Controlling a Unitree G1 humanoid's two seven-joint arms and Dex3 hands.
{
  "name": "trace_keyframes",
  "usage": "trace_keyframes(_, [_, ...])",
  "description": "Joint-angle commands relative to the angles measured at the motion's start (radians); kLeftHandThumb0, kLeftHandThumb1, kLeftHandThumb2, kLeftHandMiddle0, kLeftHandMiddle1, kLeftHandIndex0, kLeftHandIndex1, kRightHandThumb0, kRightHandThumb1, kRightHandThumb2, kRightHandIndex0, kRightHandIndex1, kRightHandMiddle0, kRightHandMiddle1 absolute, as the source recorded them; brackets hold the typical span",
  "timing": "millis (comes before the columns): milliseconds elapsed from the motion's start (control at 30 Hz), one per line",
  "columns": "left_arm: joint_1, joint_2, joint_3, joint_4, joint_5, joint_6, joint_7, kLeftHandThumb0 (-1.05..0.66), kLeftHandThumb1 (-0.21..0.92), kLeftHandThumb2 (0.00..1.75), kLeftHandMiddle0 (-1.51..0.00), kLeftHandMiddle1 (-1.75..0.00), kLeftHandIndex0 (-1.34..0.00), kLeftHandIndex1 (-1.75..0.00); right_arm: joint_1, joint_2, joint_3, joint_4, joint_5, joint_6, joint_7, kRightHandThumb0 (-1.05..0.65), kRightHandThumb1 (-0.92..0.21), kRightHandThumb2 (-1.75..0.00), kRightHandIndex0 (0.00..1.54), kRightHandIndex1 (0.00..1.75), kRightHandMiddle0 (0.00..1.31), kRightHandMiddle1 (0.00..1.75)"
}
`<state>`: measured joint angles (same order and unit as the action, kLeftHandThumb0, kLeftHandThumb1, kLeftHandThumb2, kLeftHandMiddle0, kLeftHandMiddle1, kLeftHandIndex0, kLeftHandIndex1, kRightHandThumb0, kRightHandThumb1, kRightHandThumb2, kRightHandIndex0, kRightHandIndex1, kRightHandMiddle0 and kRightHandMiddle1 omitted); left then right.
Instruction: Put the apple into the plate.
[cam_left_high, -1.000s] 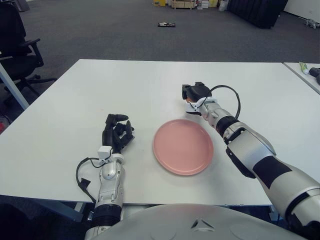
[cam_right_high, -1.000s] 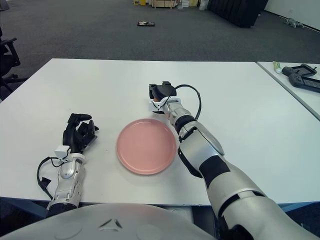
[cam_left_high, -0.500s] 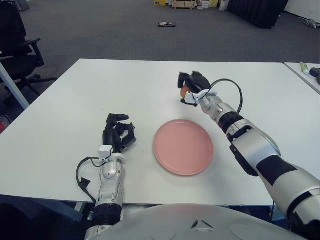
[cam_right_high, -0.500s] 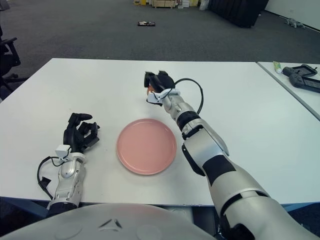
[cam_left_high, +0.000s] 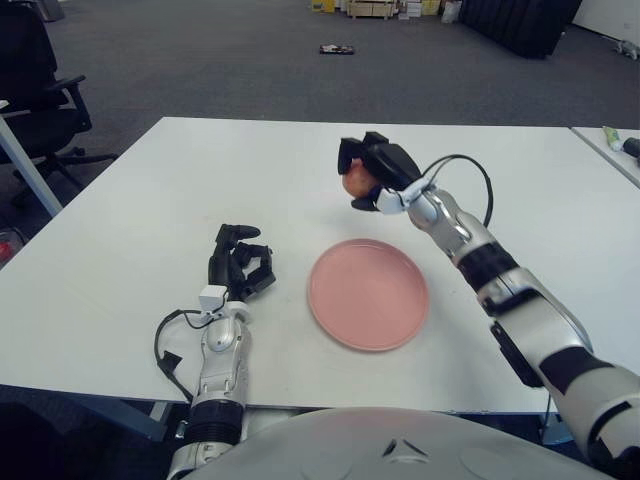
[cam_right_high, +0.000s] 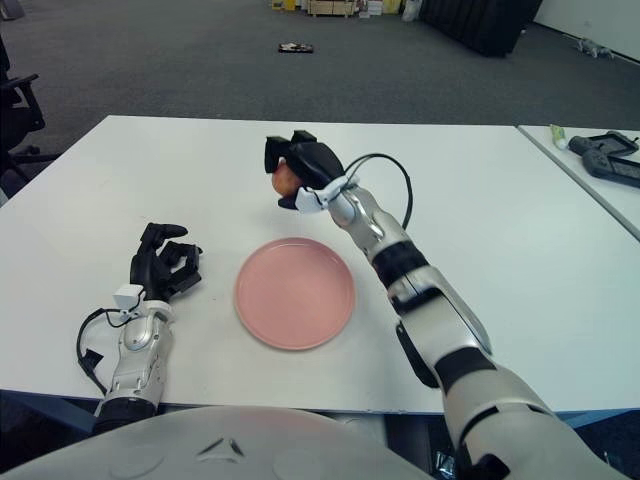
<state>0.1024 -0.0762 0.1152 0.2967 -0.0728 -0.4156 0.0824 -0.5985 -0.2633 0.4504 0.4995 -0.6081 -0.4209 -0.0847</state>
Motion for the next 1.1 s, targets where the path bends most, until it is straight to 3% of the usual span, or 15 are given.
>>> trace_keyframes(0, [-0.012, -0.001, -0.001, 0.032, -0.005, 0.005, -0.012, 0.0, 0.44, 1.1, -0.6, -1.49, -0.37, -1.75, 0.05, -0.028, -0.017, -0.136, 0.008, 0.042, 0.067, 0.0, -0.05, -1.59, 0.86, 1.63, 0.58, 1.75])
trace_keyframes(300, [-0.024, 0.001, -0.001, 0.055, 0.001, -0.01, -0.014, -0.01, 0.43, 1.12, -0.6, -1.51, -0.38, -1.75, 0.152, -0.047, -0.012, -0.285, 0.028, 0.099, 0.228, 0.0, -0.02, -1.63, 0.86, 1.67, 0.6, 1.75])
trace_keyframes(633, [-0.029, -0.005, 0.002, 0.062, -0.005, -0.018, -0.017, 0.0, 0.42, 1.11, -0.62, -1.47, -0.4, -1.75, 0.204, -0.019, 0.038, -0.125, -0.01, 0.09, 0.22, 0.0, -0.01, -1.66, 0.87, 1.68, 0.61, 1.75])
trace_keyframes(1067, [-0.025, -0.003, 0.005, 0.054, -0.007, -0.006, -0.02, 0.0, 0.42, 1.11, -0.62, -1.46, -0.41, -1.75, 0.319, 0.001, 0.066, -0.15, 0.002, 0.158, 0.26, 0.0, -0.01, -1.65, 0.86, 1.68, 0.6, 1.75])
